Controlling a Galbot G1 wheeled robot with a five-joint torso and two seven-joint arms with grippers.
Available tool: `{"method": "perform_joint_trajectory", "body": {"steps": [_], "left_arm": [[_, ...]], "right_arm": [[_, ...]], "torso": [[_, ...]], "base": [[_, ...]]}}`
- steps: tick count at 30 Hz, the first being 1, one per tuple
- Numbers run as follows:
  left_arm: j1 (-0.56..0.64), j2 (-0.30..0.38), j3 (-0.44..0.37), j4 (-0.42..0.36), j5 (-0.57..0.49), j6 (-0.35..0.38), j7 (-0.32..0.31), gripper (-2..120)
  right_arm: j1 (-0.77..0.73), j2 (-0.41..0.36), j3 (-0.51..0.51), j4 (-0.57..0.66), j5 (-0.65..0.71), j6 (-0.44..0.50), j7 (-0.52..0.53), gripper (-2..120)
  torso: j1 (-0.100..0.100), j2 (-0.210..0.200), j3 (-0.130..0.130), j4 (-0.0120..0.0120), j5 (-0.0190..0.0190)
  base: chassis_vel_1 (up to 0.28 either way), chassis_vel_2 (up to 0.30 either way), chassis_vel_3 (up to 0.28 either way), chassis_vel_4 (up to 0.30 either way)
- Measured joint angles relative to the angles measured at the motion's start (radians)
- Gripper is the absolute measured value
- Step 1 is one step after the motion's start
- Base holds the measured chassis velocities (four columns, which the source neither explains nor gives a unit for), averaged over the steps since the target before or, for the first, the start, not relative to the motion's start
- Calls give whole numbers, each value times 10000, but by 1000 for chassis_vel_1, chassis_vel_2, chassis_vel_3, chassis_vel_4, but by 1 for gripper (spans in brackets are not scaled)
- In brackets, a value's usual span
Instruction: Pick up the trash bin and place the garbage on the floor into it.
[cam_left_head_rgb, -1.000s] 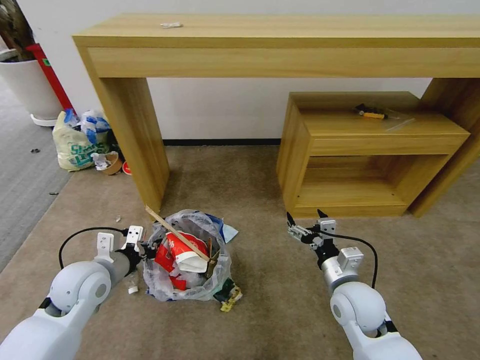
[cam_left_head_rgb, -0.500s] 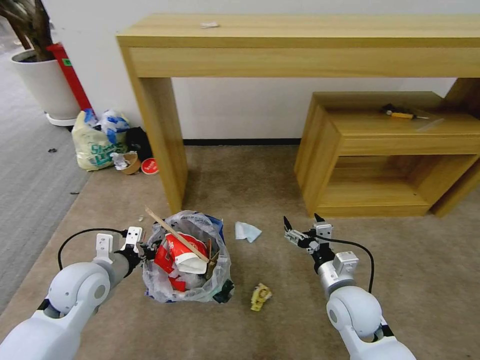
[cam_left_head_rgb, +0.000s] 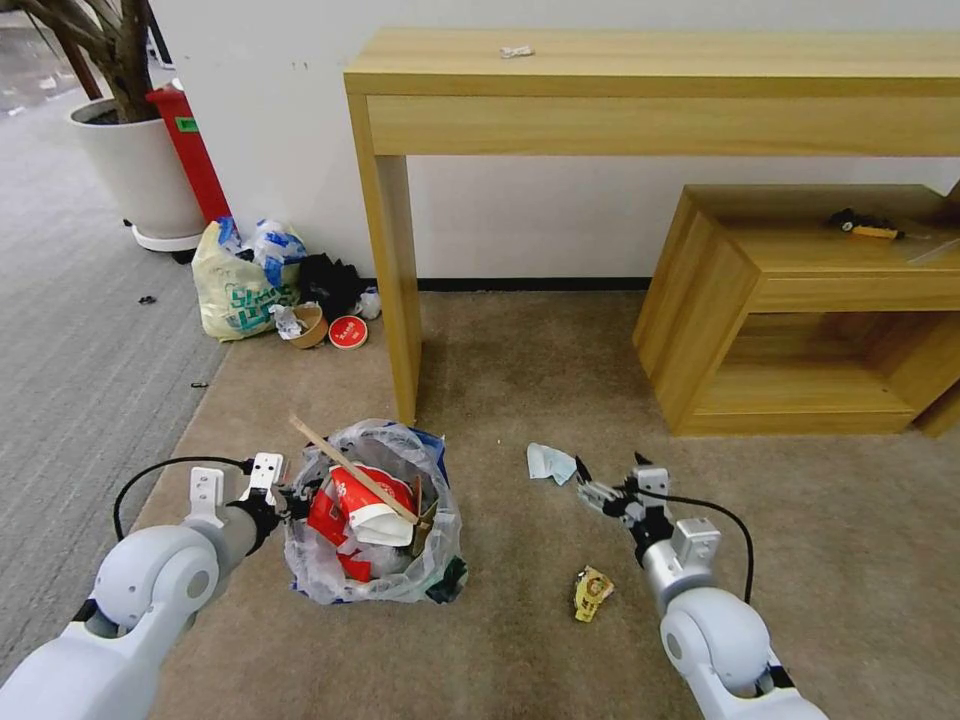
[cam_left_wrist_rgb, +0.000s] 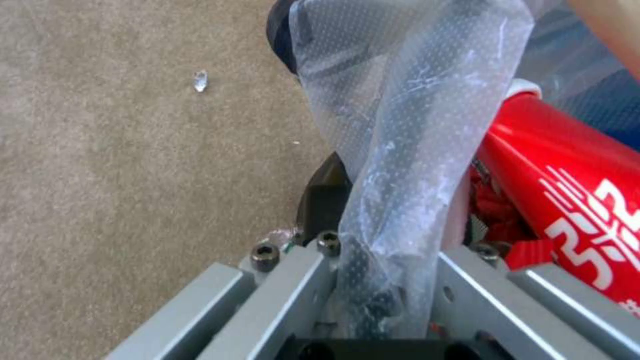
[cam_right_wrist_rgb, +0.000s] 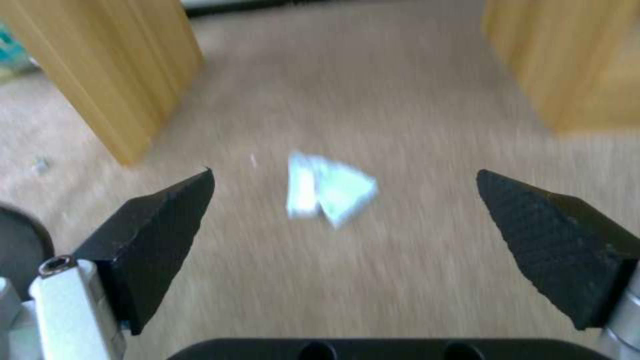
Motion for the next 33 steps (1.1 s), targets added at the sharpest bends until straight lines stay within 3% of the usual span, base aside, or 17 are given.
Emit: {"method": "perform_joint_trajectory", "body": {"steps": [8, 17, 25, 27, 33], "left_arm": [[-23, 11, -83, -7, -11, 0, 4, 0], [-104, -18, -90, -11, -54, 0, -33, 0], [-160, -40, -90, -115, -168, 0, -139, 0], [-234, -38, -85, -118, -210, 0, -173, 0], [-301, 6, -75, -134, -262, 0, -213, 0]], "right_arm": [[-265, -259, 360, -1603, 193, 334, -1429, 100], [-13, -44, -176, -2533, 843, -146, -1392, 100], [596, 199, -669, -3090, 1594, -1031, -649, 100], [848, 344, -976, -3170, 2067, -1685, 359, 100], [1066, 405, -1629, -3228, 2867, -2063, 1891, 100]], "torso": [[0, 0, -1, 6, -2], [0, 0, -1, 6, -1], [0, 0, -1, 7, -2], [0, 1, 0, 7, -3], [0, 0, 0, 5, -3]], "base": [[0, 0, 0, 0], [0, 0, 0, 0], [0, 0, 0, 0], [0, 0, 0, 0], [0, 0, 0, 0]]}}
